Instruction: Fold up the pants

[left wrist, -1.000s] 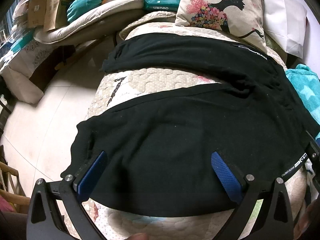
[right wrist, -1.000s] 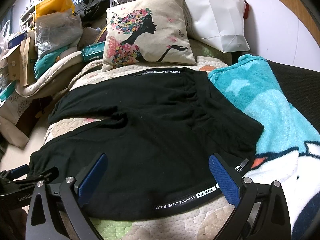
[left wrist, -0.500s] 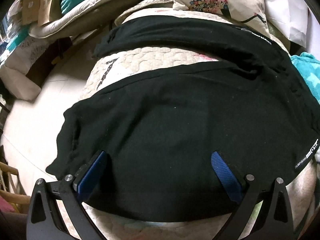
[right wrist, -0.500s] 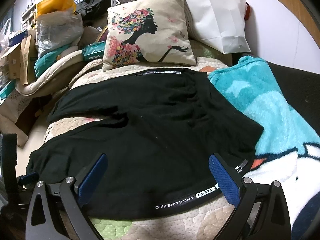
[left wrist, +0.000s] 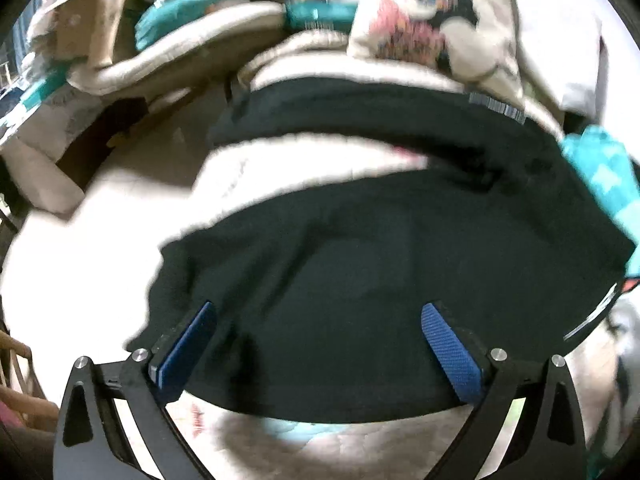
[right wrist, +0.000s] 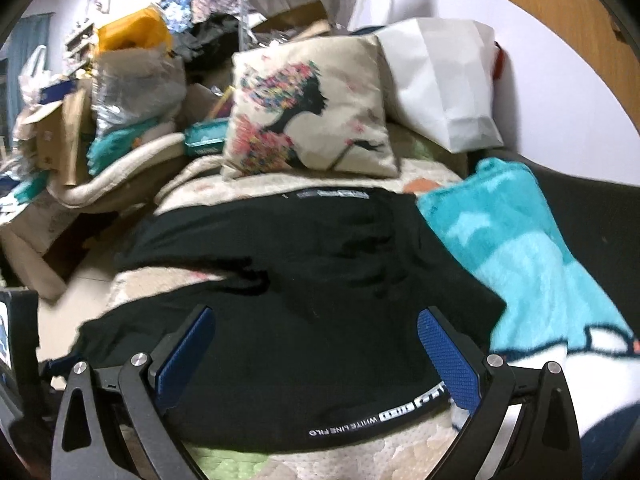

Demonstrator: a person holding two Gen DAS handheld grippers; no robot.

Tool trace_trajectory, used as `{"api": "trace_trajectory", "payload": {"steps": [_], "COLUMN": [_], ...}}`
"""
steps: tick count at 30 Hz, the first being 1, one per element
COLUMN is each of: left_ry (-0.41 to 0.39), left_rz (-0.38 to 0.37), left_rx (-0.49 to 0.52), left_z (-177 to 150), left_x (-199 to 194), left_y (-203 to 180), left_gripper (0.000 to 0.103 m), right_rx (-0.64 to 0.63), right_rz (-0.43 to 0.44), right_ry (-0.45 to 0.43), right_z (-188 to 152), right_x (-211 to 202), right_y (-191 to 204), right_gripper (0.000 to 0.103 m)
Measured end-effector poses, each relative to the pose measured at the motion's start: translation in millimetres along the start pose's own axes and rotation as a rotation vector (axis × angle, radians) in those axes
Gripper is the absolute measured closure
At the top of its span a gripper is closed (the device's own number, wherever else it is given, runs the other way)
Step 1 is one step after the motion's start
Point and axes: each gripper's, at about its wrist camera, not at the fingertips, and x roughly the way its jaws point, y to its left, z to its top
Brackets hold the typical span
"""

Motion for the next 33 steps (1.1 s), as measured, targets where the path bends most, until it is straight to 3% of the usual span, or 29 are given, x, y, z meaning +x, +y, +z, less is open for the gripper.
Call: {"api": "trace_trajectory", "payload": {"steps": [3, 6, 13, 16, 19, 22, 27, 33], "left_ry": [-0.103, -0.155, -0.121, -0.068, -0.008, 0.043, 0.118, 0.126], "left_rz": [-0.025, -0.041, -0.1, -0.121, -0.11, -0.104, -0.136, -0.169], "left_rx": [0.006, 0.007, -0.052, -0.068, -0.08, -0.125, -0.22, -0.152], "left_z": [22.7, 51.2, 121.7, 148.2, 170.4, 188.1, 213.6, 240.2], "left_x": [-35.4, -52.7, -36.5, -3.8, 35.4, 78.1, 155.8, 214.1], "left_y": [6.9, 16.5, 63.3, 85.5, 99.7, 110.7, 127.0, 120.2], "left_gripper": [0.001, 0.001, 0.001, 0.002, 0.013, 0.013, 0.013, 0.013], "right_rx": [-0.007, -0.016, -0.02, -0.059, -0.074, -0.098, -0.138, -0.232], "right_rz": [0.063, 0.065, 0.083, 0.095, 0.137, 0.166, 0.192, 0.204], "right_ry": [-0.016, -0.028, 0.046, 0.089, 0.168, 0.262, 0.359, 0.393], "right_z": [25.1, 53.7, 113.2, 124.2, 131.9, 135.5, 139.1, 152.0], "right_x": [-13.8, -24.4, 2.9, 34.6, 77.8, 134.1, 206.4, 273.8], "right_y": [-5.0, -12.3, -50.8, -65.3, -76.5, -81.0, -78.6, -65.2], "right_gripper": [0.0, 0.0, 0.0, 0.001, 0.006, 0.012, 0.013, 0.014]}}
